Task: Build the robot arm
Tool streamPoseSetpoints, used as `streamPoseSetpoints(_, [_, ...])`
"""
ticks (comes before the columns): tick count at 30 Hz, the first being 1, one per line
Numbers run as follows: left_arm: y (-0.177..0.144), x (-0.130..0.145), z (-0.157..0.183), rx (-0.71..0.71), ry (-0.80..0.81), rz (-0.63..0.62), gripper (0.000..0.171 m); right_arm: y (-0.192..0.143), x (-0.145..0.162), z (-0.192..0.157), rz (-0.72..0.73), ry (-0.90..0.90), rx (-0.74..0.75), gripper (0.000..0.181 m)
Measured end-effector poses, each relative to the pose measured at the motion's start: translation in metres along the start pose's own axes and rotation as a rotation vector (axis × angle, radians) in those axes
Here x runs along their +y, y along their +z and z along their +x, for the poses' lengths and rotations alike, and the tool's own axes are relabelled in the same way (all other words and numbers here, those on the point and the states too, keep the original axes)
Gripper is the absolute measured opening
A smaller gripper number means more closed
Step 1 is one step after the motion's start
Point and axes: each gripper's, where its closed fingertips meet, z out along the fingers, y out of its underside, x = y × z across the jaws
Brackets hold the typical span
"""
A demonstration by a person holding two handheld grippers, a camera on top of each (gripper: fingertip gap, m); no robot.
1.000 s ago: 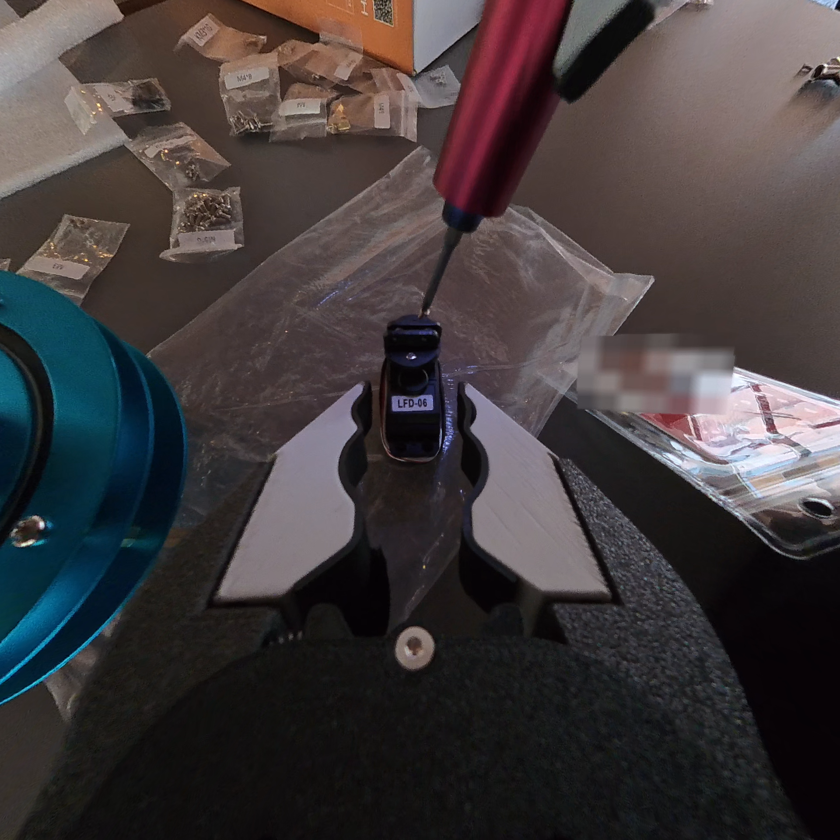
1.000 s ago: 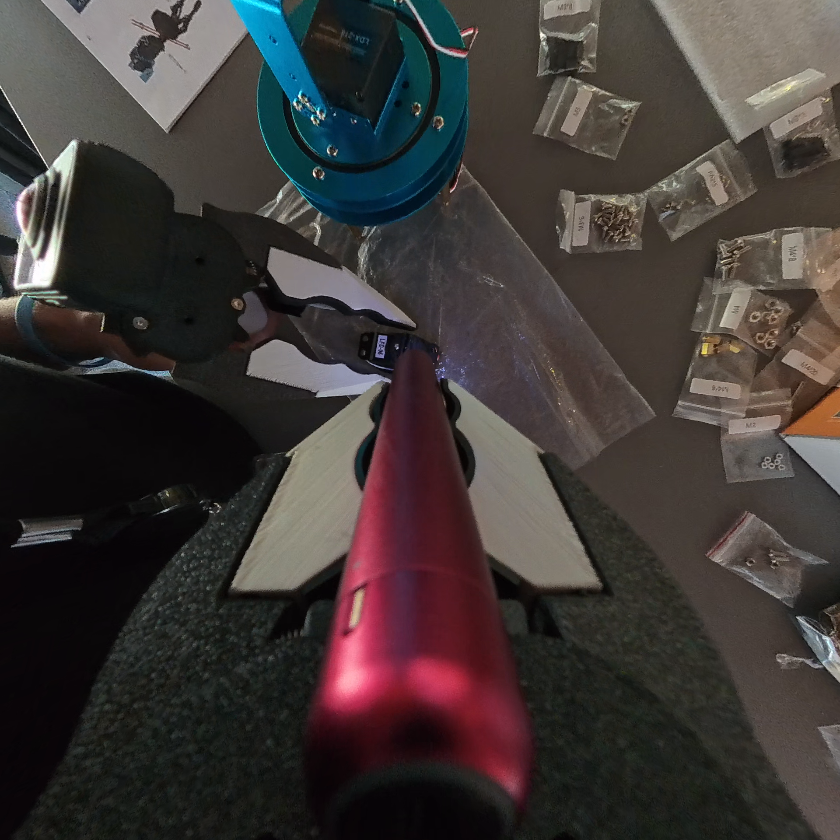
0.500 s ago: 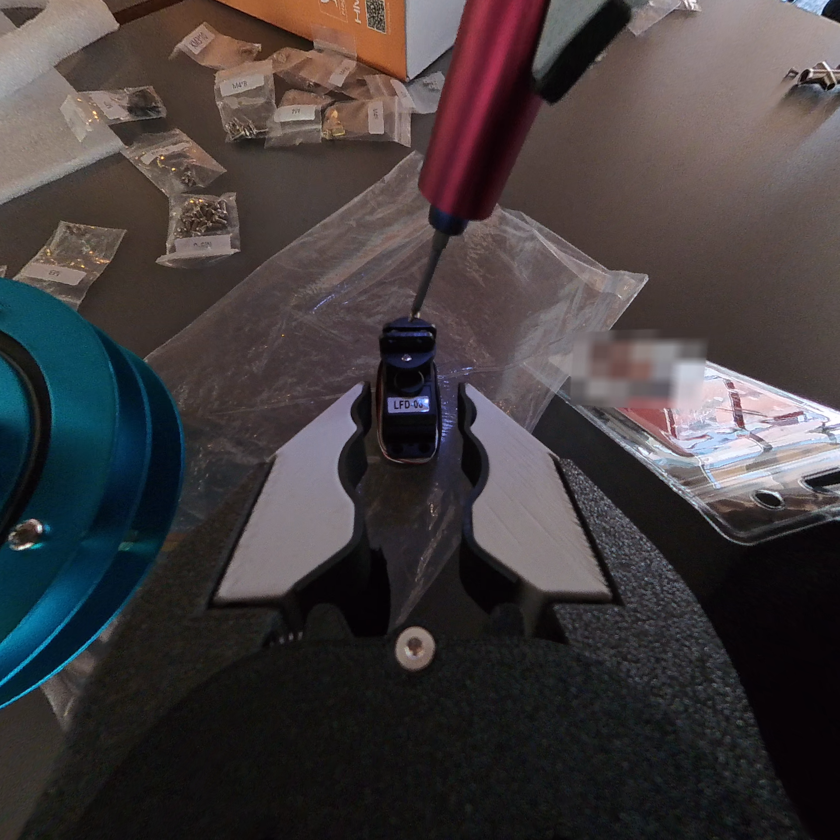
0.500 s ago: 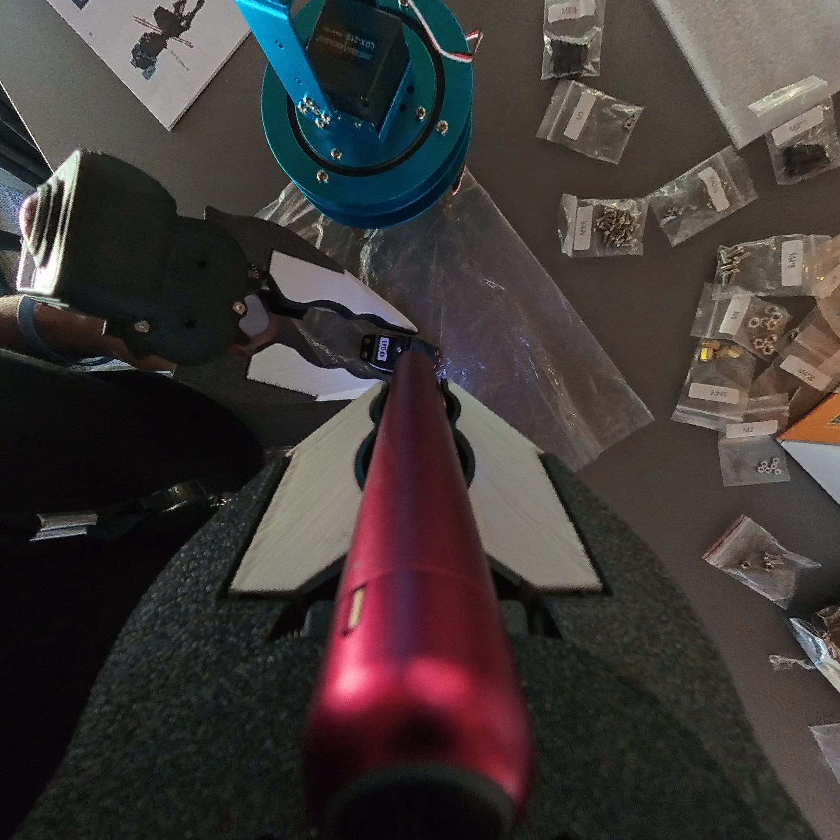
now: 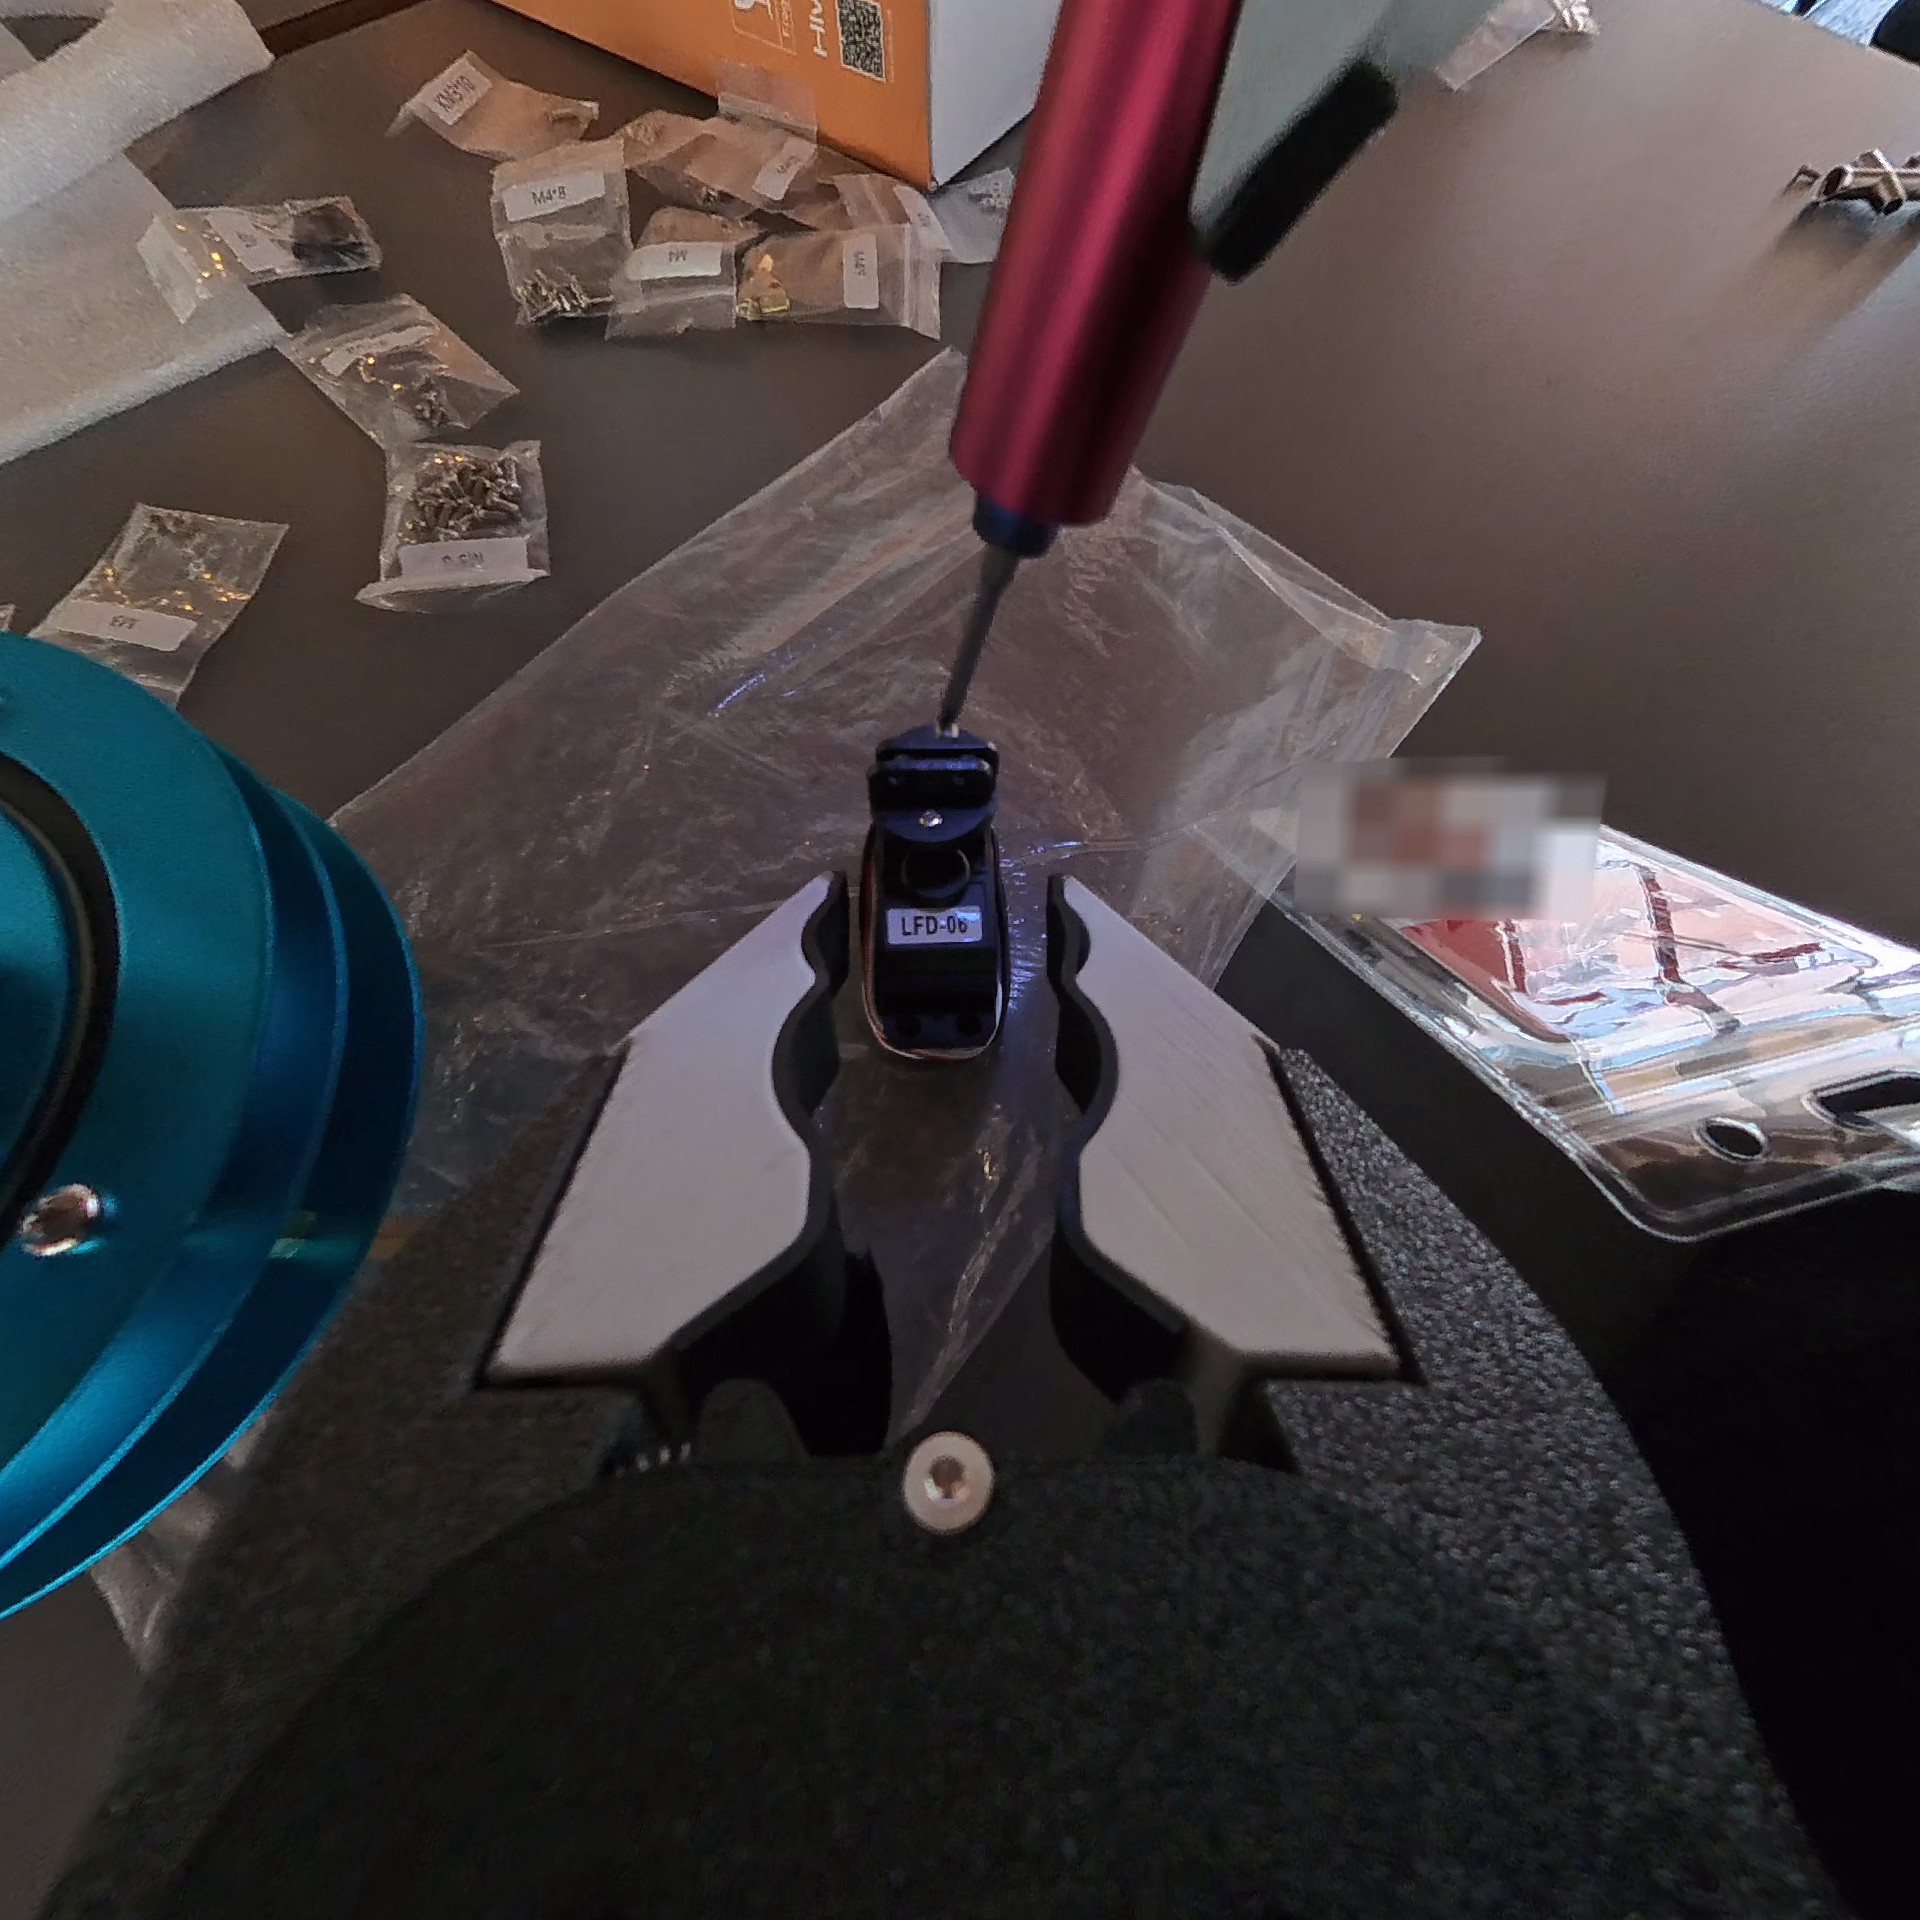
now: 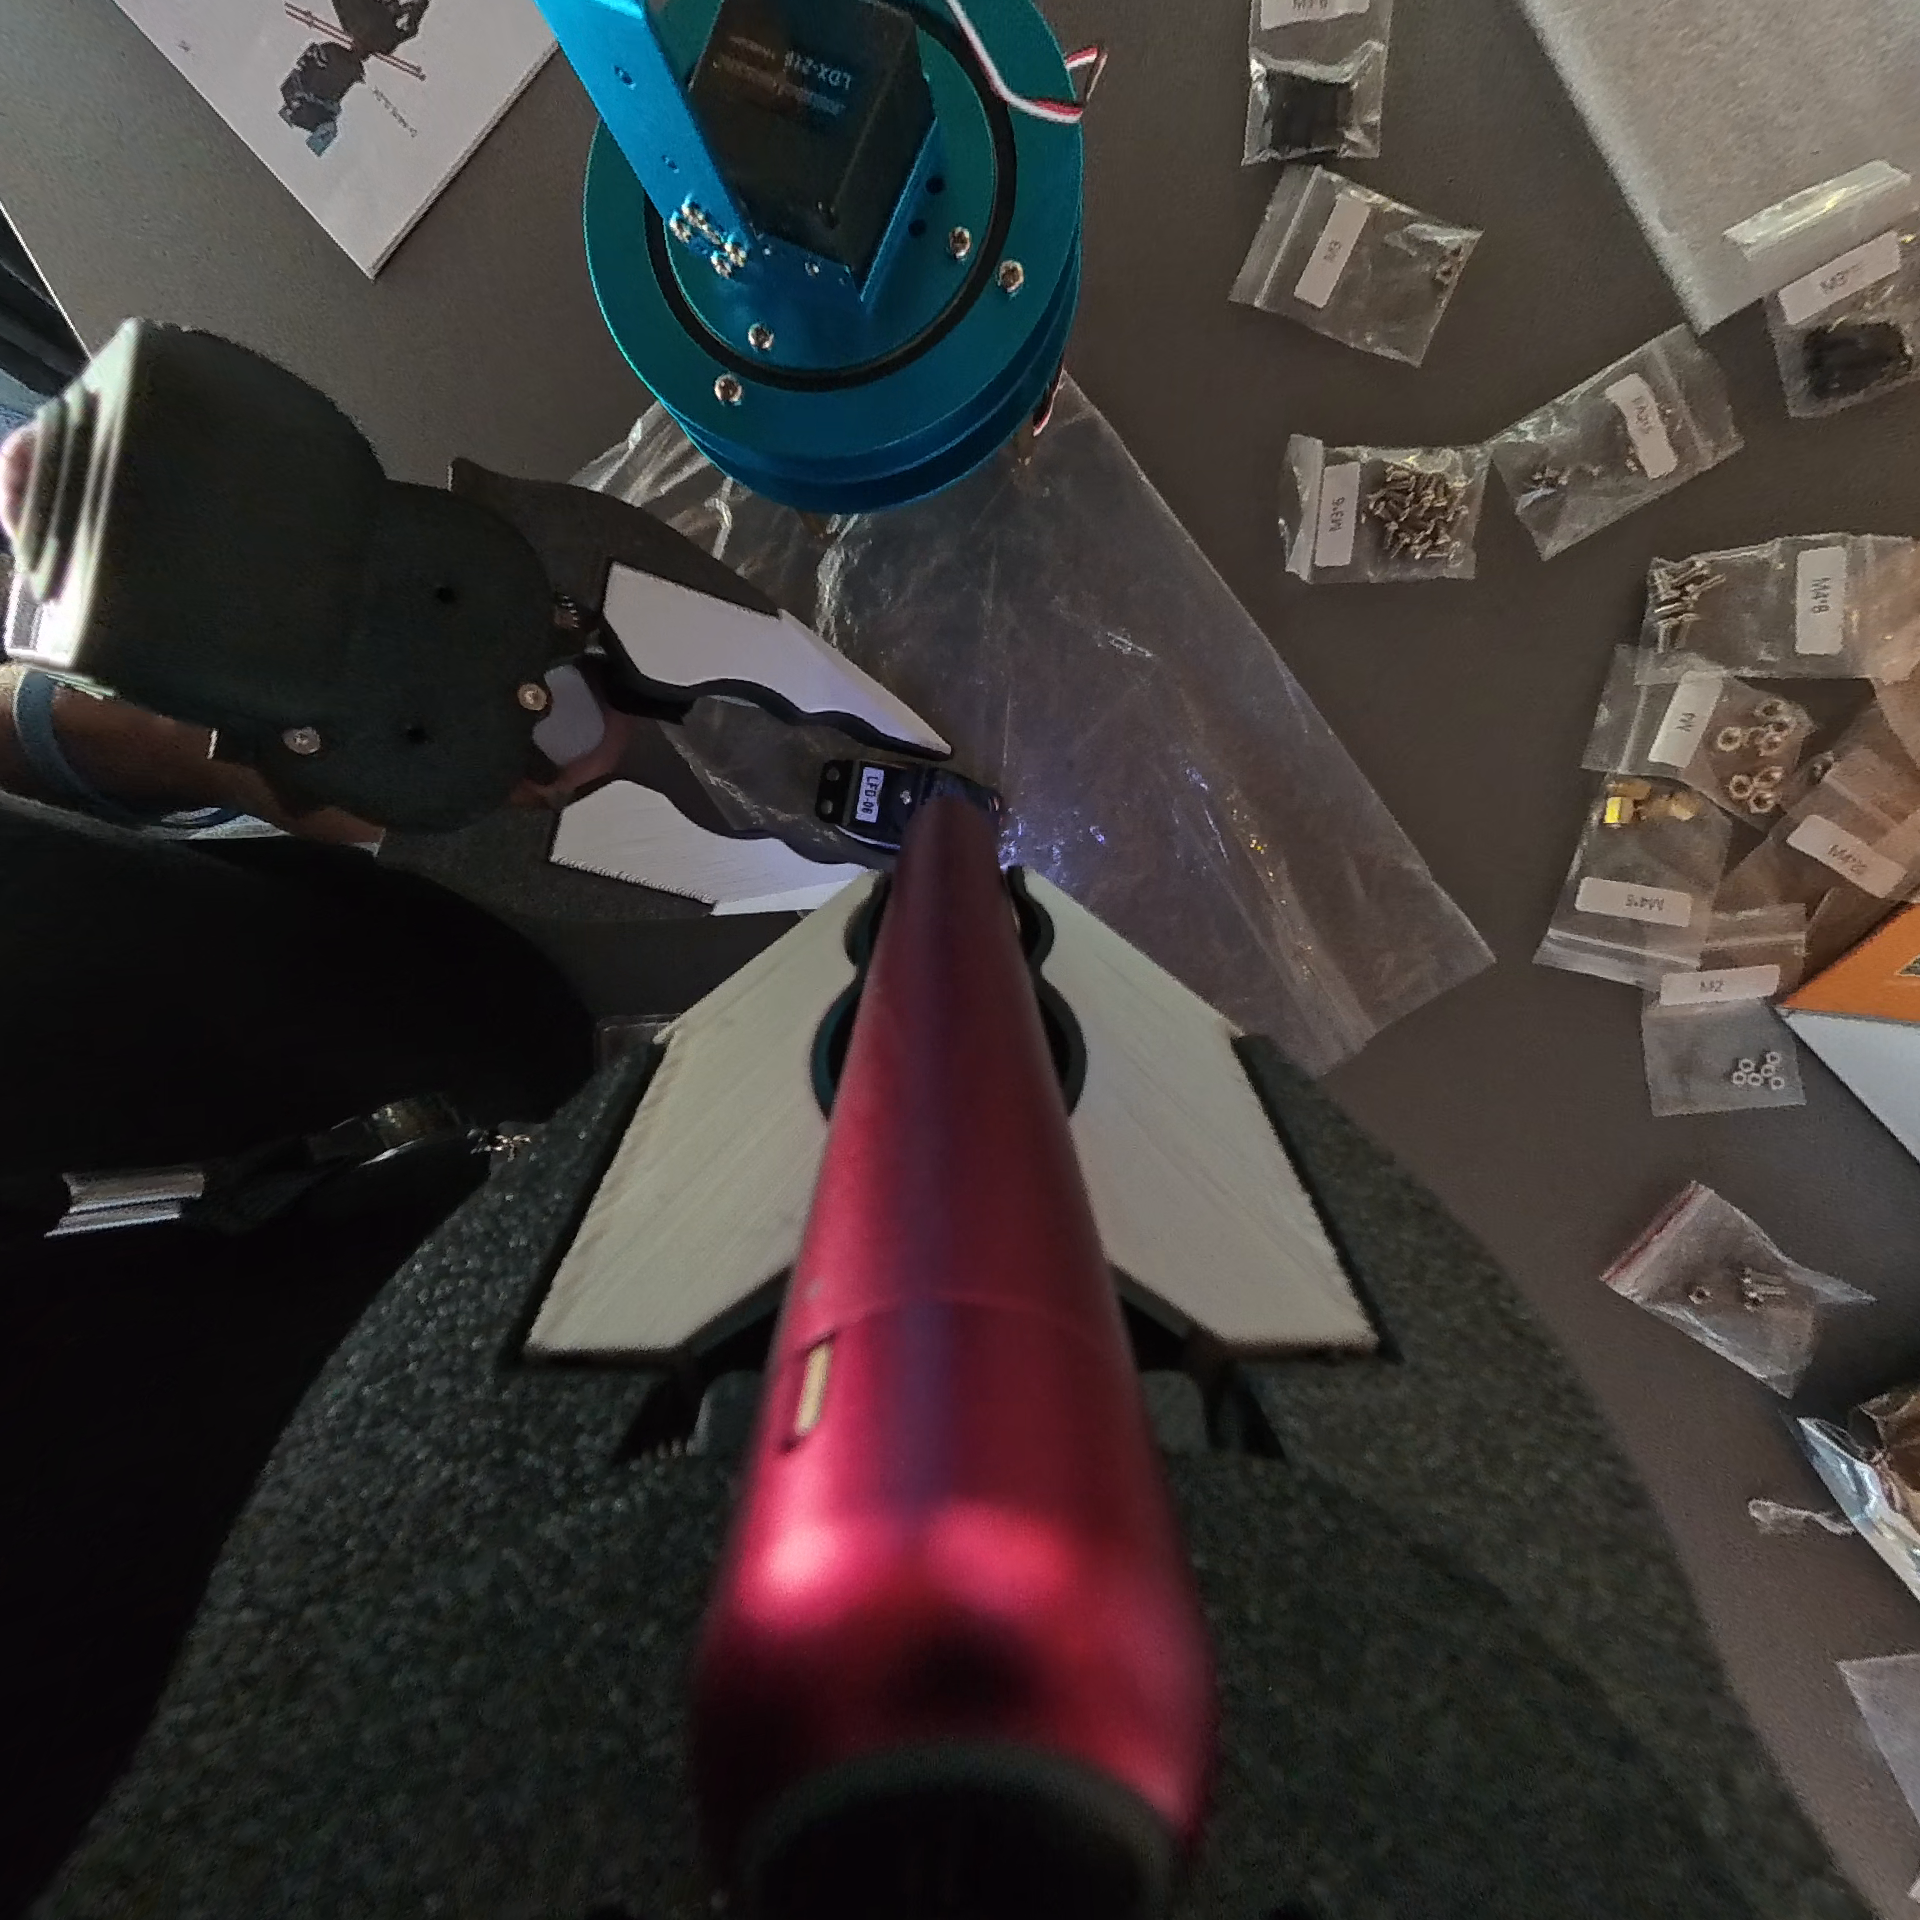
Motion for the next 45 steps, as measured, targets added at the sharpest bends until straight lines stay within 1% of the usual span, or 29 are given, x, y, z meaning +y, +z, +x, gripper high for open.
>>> streamPoseSetpoints(11, [-0.001,-0.002,0.001,-0.002,0.013,0.010,0.037,0.002,0.000,-0.001,-0.017,-0.014,0.001,0.023])
streamPoseSetpoints(18, [-0.003,-0.018,-0.002,-0.048,0.059,0.088,0.040,0.002,-0.001,0.000,-0.021,-0.019,0.004,0.023])
streamPoseSetpoints(23, [-0.001,-0.025,0.000,-0.054,0.061,0.109,0.040,0.003,0.000,0.000,-0.030,-0.022,0.001,0.023])
streamPoseSetpoints(31, [0.001,-0.028,0.001,-0.044,0.058,0.121,0.027,0.003,-0.001,0.000,-0.041,-0.030,0.005,0.023])
streamPoseSetpoints(33, [0.001,-0.029,-0.001,-0.052,0.050,0.123,0.021,0.003,-0.001,0.001,-0.045,-0.030,0.007,0.023])
streamPoseSetpoints(45, [0.001,-0.029,-0.002,-0.032,0.036,0.124,0.021,0.004,-0.002,-0.001,-0.069,-0.063,0.007,0.024])
